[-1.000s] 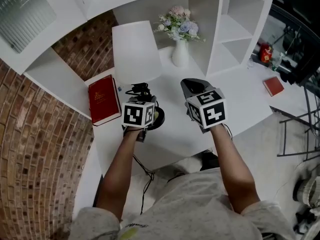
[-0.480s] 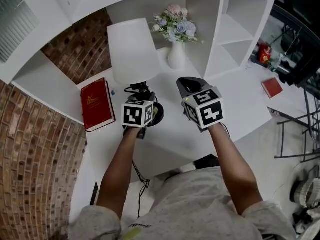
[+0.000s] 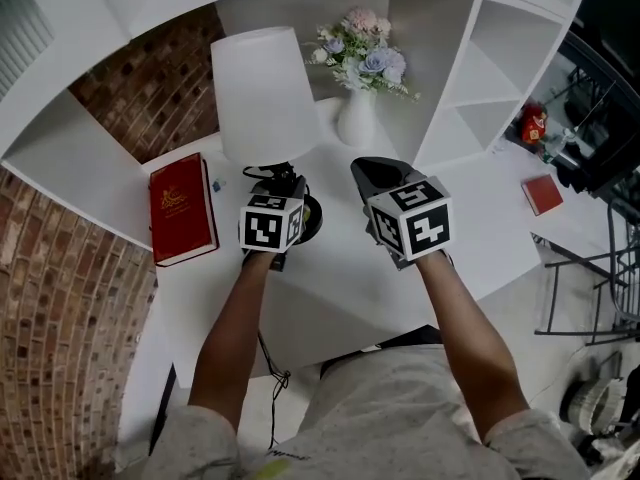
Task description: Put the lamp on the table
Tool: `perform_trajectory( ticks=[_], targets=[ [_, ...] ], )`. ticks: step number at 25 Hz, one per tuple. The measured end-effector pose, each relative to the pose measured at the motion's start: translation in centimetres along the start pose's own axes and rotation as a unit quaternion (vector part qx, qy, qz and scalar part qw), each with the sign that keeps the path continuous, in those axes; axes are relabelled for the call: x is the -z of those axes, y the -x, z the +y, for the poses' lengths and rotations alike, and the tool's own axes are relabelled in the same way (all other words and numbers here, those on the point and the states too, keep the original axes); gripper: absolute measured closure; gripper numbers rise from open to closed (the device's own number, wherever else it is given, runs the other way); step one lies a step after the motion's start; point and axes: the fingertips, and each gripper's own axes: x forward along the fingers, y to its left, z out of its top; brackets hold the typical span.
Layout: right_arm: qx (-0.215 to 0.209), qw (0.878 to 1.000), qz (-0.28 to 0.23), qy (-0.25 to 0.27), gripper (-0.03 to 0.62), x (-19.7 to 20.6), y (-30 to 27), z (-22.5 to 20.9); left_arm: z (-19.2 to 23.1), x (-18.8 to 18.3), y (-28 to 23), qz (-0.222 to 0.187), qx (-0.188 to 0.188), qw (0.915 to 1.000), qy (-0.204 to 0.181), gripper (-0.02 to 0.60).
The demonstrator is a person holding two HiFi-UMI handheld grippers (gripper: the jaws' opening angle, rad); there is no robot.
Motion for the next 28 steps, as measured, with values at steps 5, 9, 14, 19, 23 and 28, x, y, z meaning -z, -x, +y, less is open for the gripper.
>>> perform_trajectory(
  ticks=[5,9,14,19,23,28],
  targets=[
    [0.000,1.000,0.004,-0.008,0.589,0.0,-1.0,-0.8,1.3,0.1,-1.3,-0.014,-0.009,0.9999,-0.003,0.534],
    [-0.001,1.000,0.004,-0.014,0.589,-0.2,-1.9,-0.9,1.8,-0.1,-2.0,-0.029,-0.009,0.9995,-0.011,0.534],
    [-0.009,0.999,0.001,-0.033,0.591,-0.4,-2.7,-0.8,2.5,-0.8,-3.2,-0.040,-0.012,0.9987,-0.028,0.534],
    [-0.001,0.999,0.000,-0.041,0.589,0.0,-2.8,-0.8,2.7,-1.1,-4.2,-0.050,-0.010,0.9980,-0.037,0.534],
    [0.004,0.999,0.005,-0.042,0.589,0.8,-2.7,-0.7,2.6,-1.1,-5.1,-0.057,-0.005,0.9972,-0.047,0.535],
    [0.008,0.999,0.016,-0.048,0.589,2.4,-2.6,-0.5,2.5,-0.8,-6.1,-0.069,-0.001,0.9967,-0.043,0.535]
  ],
)
